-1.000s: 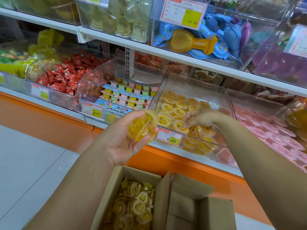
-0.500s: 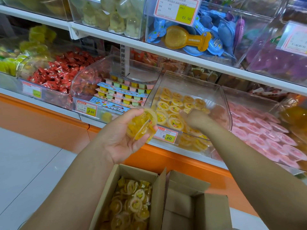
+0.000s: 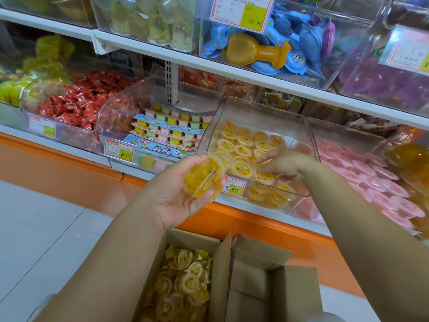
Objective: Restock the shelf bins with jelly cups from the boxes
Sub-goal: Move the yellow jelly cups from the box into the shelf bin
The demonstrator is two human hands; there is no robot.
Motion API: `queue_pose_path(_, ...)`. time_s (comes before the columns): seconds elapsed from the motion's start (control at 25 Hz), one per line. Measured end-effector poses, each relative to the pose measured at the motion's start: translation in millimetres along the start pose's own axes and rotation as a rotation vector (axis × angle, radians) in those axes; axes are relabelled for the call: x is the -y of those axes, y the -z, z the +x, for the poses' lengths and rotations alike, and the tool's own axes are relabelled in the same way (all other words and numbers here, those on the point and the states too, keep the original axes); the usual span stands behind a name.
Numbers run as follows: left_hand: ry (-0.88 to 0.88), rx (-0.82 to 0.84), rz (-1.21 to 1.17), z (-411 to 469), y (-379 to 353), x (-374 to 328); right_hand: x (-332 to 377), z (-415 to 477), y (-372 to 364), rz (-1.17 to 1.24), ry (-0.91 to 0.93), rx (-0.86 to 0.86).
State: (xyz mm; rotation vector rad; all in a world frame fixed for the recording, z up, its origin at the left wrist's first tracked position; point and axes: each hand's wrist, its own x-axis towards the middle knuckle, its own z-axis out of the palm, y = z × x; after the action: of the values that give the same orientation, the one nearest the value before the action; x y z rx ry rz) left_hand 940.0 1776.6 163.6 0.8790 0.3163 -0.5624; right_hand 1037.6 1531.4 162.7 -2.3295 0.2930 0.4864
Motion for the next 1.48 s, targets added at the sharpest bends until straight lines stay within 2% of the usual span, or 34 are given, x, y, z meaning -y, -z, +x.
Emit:
queue_pose_path(0.12,0.032,0.03,0.027,-3,-6,2,8,-8,5,-0.023,0.199,-0.198)
queue_pose_path(0.16,0.036,0.039,0.033,-2,-7,3,14,-15,5,0.012,0.274,-0.165)
queue_pose_path(0.28,0.05,0.033,0.046,2,-12,6,33,-45,-5,0.201,0.371,0.236)
queue_pose_path(0.36,0.049,0.04,0.054,4,-16,9,39,-57,-13,0.209,0.42,0.351)
queue_pose_path(0.48,0.048,0.05,0.052,7,-21,14,38,-55,-14,0.246,0.406,0.291)
queue_pose_path(0.56,0.037,0.04,0.023,8,-22,14,30,-45,1,0.243,0.356,0.161)
queue_pose_path(0.6,0.03,0.032,0.008,8,-21,14,24,-37,12,0.116,0.361,0.054)
queue_pose_path(0.64,0.025,0.023,-0.002,9,-21,13,18,-29,26,-0.115,0.372,-0.062)
queue_pose_path(0.72,0.01,0.011,-0.014,7,-19,11,8,-18,49,-0.589,0.356,-0.167)
queue_pose_path(0.8,-0.005,0.006,-0.021,5,-17,9,3,-11,57,-0.828,0.285,-0.075)
queue_pose_path(0.92,-0.013,0.001,-0.029,3,-16,8,-1,-4,47,-0.972,0.21,0.057)
queue_pose_path(1.24,-0.014,-0.001,-0.008,4,-14,10,0,-2,37,-0.92,0.143,0.108)
queue_pose_path(1.4,-0.002,0.001,-0.015,5,-13,11,-3,-1,43,-0.811,0.16,0.043)
queue_pose_path(1.48,0.003,0.004,-0.025,6,-14,11,2,-7,43,-0.666,0.249,-0.052)
